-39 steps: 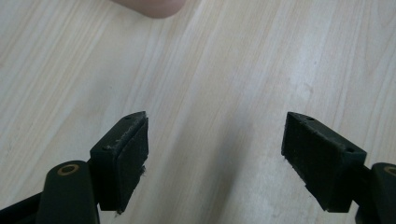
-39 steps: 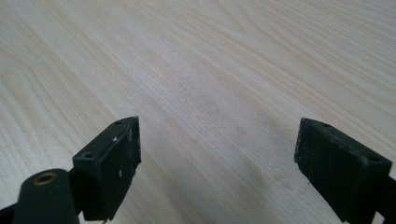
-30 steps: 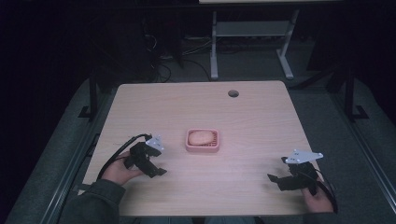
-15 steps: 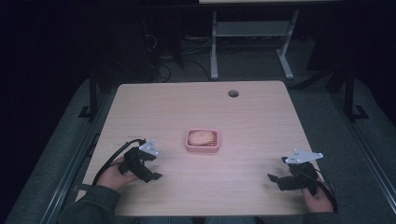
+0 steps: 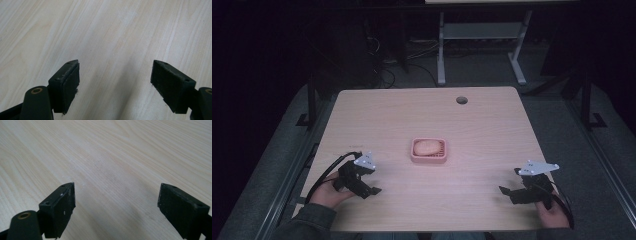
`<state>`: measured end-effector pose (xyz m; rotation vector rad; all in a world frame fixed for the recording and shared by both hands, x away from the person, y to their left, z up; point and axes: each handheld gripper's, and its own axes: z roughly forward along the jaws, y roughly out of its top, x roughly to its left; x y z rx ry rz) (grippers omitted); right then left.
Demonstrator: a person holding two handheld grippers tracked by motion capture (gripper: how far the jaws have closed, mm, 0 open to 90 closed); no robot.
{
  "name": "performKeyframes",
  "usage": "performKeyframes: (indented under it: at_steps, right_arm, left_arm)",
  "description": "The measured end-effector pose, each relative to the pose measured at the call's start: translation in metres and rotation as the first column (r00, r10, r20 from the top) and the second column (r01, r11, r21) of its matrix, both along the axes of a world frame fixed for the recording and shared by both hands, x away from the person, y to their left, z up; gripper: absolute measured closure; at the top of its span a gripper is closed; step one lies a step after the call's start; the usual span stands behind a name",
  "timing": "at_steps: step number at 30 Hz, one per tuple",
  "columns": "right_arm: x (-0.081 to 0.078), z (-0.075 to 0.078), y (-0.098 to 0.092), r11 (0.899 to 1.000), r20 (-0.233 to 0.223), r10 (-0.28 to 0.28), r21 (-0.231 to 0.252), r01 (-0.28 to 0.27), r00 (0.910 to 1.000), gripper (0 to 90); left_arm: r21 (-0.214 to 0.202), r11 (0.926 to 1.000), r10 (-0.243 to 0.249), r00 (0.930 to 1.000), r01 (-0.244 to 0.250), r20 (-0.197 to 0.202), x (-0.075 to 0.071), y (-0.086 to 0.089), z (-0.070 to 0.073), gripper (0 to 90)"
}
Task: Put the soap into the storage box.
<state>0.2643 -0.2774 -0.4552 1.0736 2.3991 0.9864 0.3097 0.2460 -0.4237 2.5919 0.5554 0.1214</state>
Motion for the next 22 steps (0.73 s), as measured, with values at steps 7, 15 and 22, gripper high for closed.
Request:
performKeyframes:
  at_steps: [7,15,22]
  right_arm:
    - [0.0,0.0,0.0,1.0,-0.003,-0.002,-0.001,0.002,1.0,14.1]
    - [0.0,0.0,0.0,1.0,-0.003,-0.001,0.0,0.001,1.0,14.1]
    - [0.0,0.0,0.0,1.0,-0.004,0.002,0.0,-0.002,1.0,14.1]
  left_arm:
    - [-0.008,0.9999,0.01,0.9999,-0.01,0.01,-0.007,0.005,0.0,22.9]
    - [-0.01,0.9996,0.027,0.9996,-0.027,0.0,-0.017,0.01,-0.008,22.9]
    - [-0.033,0.999,0.03,0.9995,-0.029,0.005,-0.021,0.014,-0.009,23.0]
